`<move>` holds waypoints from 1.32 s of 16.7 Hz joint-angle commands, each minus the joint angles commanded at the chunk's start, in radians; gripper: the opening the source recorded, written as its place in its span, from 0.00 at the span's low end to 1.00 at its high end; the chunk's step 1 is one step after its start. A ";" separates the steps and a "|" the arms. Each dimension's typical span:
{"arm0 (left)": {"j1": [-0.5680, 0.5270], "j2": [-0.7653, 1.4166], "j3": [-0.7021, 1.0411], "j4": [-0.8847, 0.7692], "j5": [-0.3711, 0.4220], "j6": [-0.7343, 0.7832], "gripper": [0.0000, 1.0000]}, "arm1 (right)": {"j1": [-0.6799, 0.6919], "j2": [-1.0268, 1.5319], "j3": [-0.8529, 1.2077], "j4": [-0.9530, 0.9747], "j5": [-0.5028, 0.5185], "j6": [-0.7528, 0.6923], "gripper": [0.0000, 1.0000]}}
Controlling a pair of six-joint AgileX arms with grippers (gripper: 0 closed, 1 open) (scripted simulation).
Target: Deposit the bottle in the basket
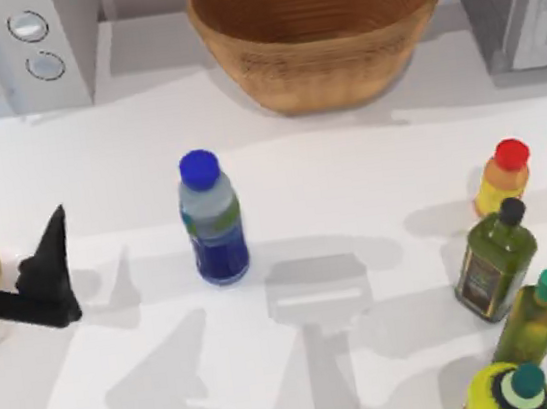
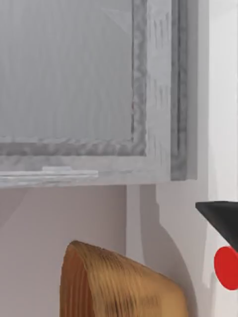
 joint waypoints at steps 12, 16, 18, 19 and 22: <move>-0.147 1.137 0.109 0.917 0.284 0.010 1.00 | 0.000 0.000 0.000 0.000 0.000 0.000 1.00; -0.175 1.227 0.145 1.027 0.330 0.010 1.00 | 0.000 0.000 0.000 0.000 0.000 0.000 1.00; -0.176 1.229 0.146 1.029 0.331 0.010 1.00 | 0.000 0.000 0.000 0.000 0.000 0.000 1.00; -0.176 1.229 0.146 1.029 0.331 0.010 1.00 | 0.000 0.000 0.000 0.000 0.000 0.000 1.00; -0.168 1.273 0.146 1.011 0.327 0.010 1.00 | 0.000 0.000 0.000 0.000 0.000 0.000 1.00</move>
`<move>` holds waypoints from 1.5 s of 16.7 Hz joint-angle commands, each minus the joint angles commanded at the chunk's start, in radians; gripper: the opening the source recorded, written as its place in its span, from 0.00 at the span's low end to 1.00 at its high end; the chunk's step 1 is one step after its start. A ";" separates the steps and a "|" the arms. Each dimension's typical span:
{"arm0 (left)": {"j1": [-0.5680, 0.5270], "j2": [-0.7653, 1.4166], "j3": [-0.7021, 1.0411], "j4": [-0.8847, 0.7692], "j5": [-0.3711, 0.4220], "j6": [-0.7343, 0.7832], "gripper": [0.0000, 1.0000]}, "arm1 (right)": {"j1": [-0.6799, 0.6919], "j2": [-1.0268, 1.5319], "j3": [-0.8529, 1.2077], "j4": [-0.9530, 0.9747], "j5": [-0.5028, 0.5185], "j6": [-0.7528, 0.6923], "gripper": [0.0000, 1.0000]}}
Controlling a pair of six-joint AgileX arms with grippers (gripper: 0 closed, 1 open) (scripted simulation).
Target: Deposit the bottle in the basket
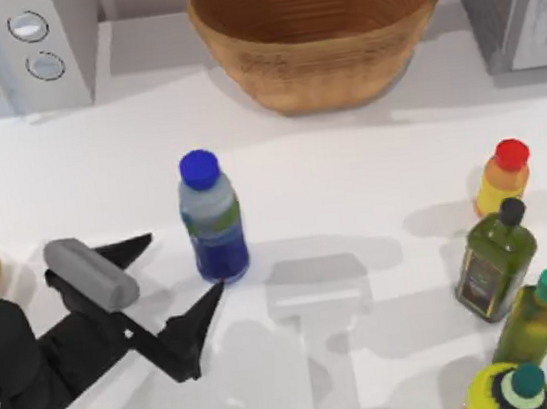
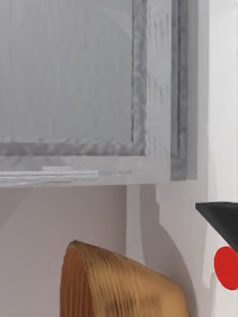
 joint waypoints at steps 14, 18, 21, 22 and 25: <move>-0.111 0.002 0.203 -0.130 -0.098 -0.015 1.00 | 0.000 0.000 0.000 0.000 0.000 0.000 1.00; -0.136 0.008 0.246 -0.166 -0.123 -0.019 1.00 | 0.000 0.000 0.000 0.000 0.000 0.000 1.00; -0.140 0.009 0.253 -0.171 -0.127 -0.019 1.00 | 0.000 0.000 0.000 0.000 0.000 0.000 1.00; -0.140 0.009 0.253 -0.171 -0.127 -0.019 1.00 | 0.000 0.000 0.000 0.000 0.000 0.000 1.00; -0.140 0.009 0.253 -0.171 -0.127 -0.019 0.92 | 0.000 0.000 0.000 0.000 0.000 0.000 1.00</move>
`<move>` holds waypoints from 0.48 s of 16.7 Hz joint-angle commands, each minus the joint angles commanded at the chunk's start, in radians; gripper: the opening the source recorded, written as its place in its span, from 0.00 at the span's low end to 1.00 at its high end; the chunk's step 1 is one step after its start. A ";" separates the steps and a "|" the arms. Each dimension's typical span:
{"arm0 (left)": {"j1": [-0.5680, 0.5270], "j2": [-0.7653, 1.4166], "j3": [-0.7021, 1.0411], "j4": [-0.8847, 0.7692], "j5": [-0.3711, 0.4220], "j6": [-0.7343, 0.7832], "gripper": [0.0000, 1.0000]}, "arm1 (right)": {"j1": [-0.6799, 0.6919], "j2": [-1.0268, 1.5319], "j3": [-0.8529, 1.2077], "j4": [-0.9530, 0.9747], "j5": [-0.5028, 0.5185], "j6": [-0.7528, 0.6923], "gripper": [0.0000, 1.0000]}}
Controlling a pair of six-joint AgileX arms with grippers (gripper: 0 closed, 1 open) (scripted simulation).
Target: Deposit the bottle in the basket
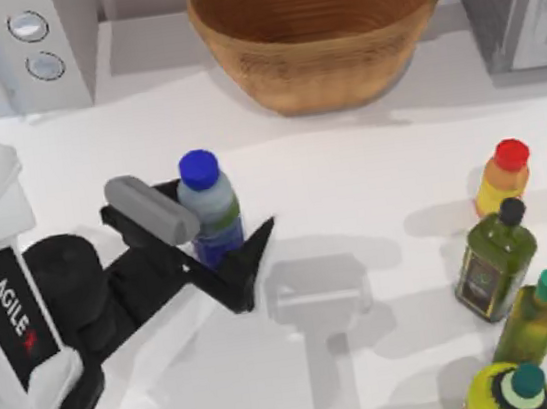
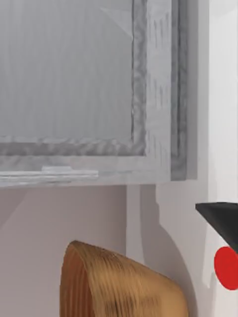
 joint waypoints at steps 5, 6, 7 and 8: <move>0.000 0.000 0.000 0.000 0.000 0.000 0.55 | 0.000 0.000 0.000 0.000 0.000 0.000 1.00; 0.000 0.000 0.000 0.000 0.000 0.000 0.47 | 0.000 0.000 0.000 0.000 0.000 0.000 1.00; 0.000 0.000 0.000 0.000 0.000 0.000 0.40 | 0.000 0.000 0.000 0.000 0.000 0.000 1.00; 0.000 0.000 0.000 0.000 0.000 0.000 0.32 | 0.000 0.000 0.000 0.000 0.000 0.000 1.00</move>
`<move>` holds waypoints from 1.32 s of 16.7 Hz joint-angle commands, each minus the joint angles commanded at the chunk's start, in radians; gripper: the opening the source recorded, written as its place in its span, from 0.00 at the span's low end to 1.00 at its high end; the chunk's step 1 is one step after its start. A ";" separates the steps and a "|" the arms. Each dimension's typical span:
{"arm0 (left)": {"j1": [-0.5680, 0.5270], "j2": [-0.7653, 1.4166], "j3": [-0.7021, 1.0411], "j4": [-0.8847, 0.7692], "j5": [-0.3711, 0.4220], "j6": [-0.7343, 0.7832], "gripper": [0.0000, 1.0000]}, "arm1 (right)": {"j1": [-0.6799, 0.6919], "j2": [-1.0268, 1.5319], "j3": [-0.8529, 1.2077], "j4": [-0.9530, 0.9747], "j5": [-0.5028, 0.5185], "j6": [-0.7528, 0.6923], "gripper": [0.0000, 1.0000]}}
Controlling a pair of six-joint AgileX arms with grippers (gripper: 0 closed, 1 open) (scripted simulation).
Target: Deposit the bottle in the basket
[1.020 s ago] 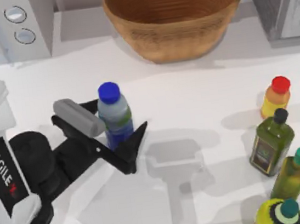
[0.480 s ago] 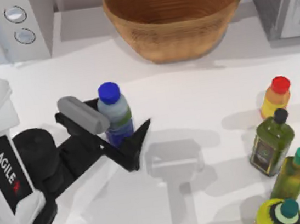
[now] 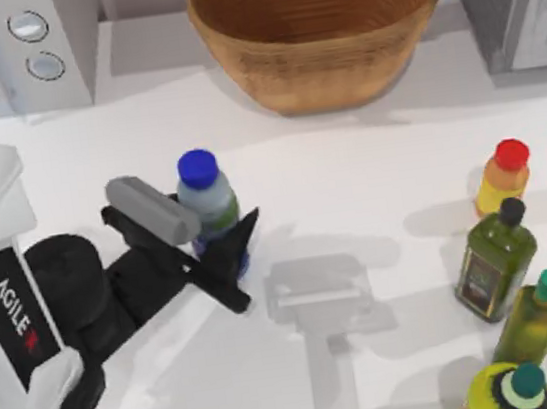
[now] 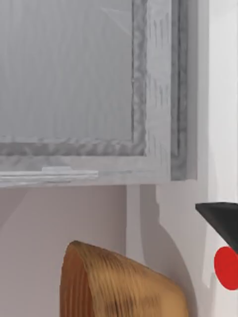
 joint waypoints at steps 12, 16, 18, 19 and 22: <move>0.000 0.000 0.000 0.000 0.000 0.000 0.00 | 0.000 0.000 0.000 0.000 0.000 0.000 1.00; 0.009 -0.030 -0.011 -0.023 0.017 0.005 0.00 | 0.000 0.000 0.000 0.000 0.000 0.000 1.00; 0.031 -0.098 -0.036 -0.075 0.042 0.009 0.00 | 0.000 0.000 0.000 0.000 0.000 0.000 1.00; 0.045 -0.143 -0.052 -0.108 0.054 0.011 0.00 | 0.000 0.000 0.000 0.000 0.000 0.000 1.00; 0.087 -0.294 -0.098 -0.206 0.094 0.015 0.00 | 0.000 0.000 0.000 0.000 0.000 0.000 1.00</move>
